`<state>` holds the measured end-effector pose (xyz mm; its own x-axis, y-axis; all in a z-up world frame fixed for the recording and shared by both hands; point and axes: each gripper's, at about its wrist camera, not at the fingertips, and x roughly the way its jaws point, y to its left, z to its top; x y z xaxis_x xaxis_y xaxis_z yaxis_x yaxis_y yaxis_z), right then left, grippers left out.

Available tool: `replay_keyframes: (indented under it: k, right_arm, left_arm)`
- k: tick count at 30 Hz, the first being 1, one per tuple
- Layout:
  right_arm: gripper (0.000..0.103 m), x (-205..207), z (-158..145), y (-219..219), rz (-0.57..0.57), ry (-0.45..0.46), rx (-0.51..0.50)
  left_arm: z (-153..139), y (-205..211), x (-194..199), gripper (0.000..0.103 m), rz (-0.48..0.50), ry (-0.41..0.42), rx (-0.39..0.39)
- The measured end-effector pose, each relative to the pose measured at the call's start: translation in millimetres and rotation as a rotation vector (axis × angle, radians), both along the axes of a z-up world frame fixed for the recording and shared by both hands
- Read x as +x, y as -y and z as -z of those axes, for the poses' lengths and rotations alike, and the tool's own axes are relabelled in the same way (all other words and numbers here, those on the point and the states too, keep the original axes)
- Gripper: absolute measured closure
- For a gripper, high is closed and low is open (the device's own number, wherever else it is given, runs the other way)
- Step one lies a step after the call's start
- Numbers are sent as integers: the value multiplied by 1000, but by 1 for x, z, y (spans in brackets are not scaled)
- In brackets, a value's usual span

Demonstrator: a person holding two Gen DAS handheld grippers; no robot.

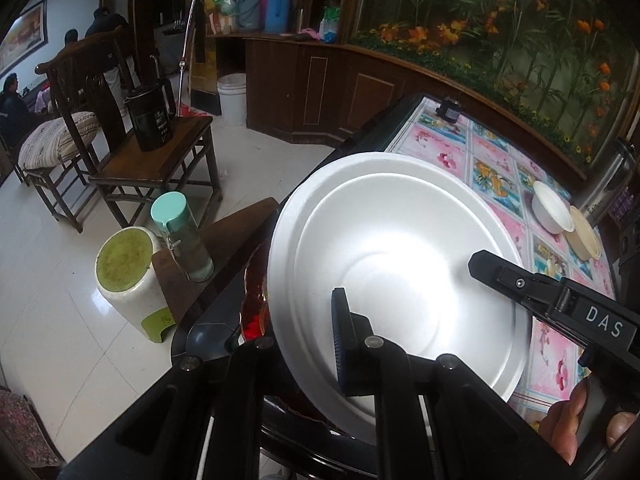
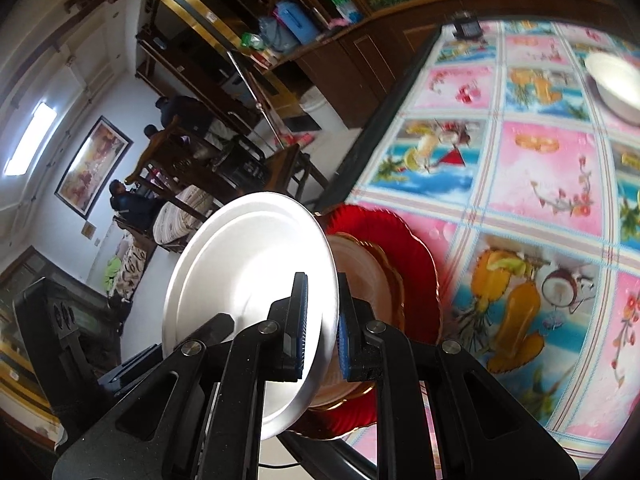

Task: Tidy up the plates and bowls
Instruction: 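Lower the white plate onto the red plate stack and open the left gripper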

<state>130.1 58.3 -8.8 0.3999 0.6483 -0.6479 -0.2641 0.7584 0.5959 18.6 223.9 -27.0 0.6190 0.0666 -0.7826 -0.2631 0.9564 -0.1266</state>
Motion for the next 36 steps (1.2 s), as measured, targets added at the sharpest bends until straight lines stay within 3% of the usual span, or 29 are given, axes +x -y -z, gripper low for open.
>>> replay_keyframes:
  k: [7, 17, 20, 24, 27, 31, 34, 36]
  right_arm:
    - [90, 6, 27, -5, 7, -35, -51]
    - [90, -6, 20, -21, 0, 135, -217]
    - [90, -9, 20, -26, -4, 161, -241]
    - [89, -16, 18, -35, -10, 213, -297]
    - [89, -21, 14, -38, -8, 256, -340]
    - [87, -22, 6, -31, -13, 271, -307]
    - [73, -22, 1, -19, 7, 266, -251]
    - [70, -20, 0, -7, 25, 249, -187]
  left_arm:
    - [14, -10, 3, 90, -23, -37, 8]
    - [12, -16, -4, 51, -45, -33, 36]
    - [11, -18, -7, 49, -50, -24, 37]
    - [15, -11, -6, 48, -56, -30, 142]
    - [20, -11, -4, 48, -44, -45, 124]
    - [18, -14, -5, 48, -42, -41, 107]
    - [13, -14, -8, 48, -43, -29, 114]
    - [11, -14, -10, 45, -47, -22, 125]
